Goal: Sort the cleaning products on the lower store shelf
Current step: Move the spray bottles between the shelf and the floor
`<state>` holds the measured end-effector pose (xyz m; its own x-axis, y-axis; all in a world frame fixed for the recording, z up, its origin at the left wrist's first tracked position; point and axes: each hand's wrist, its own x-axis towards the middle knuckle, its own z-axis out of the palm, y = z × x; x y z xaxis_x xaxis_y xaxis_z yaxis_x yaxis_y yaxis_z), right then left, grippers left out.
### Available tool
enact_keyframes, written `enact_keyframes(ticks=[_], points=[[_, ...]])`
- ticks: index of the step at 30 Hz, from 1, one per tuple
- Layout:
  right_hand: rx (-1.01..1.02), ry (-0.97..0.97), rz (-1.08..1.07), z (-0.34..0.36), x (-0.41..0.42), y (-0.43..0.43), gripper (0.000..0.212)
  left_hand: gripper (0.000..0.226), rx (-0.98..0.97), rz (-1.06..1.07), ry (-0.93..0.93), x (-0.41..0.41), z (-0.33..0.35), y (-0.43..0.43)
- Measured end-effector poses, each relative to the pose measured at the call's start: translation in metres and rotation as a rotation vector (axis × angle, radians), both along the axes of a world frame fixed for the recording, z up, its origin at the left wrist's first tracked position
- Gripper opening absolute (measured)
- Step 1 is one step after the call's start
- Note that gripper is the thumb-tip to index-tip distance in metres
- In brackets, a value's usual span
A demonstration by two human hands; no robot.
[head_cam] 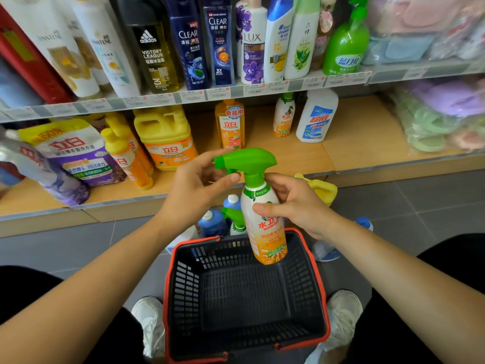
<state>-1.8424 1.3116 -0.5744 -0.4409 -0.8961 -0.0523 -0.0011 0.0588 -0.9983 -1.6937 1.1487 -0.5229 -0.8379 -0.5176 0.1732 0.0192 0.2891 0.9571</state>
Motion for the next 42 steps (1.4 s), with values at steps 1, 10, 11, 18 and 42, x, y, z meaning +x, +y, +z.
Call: enact_keyframes(ticks=[1, 10, 11, 18, 42], points=[[0.008, 0.002, -0.005, -0.001, 0.000, 0.000, 0.059, 0.031, 0.027, -0.002, -0.024, 0.000, -0.001, 0.001], [0.013, -0.032, -0.023, -0.015, 0.011, -0.003, 0.068, 0.027, 0.247, -0.063, 0.095, -0.002, 0.005, 0.015], [0.031, -0.028, 0.004, -0.019, 0.011, -0.003, 0.070, 0.028, 0.251, -0.072, 0.102, -0.002, 0.006, 0.016], [0.060, 0.012, -0.012, -0.028, 0.014, -0.007, 0.077, 0.016, 0.360, 0.075, 0.157, -0.005, 0.012, -0.006], [0.079, 0.341, -0.380, -0.021, 0.060, -0.019, 0.066, 0.017, 0.390, 0.215, 0.197, -0.019, -0.015, 0.005]])
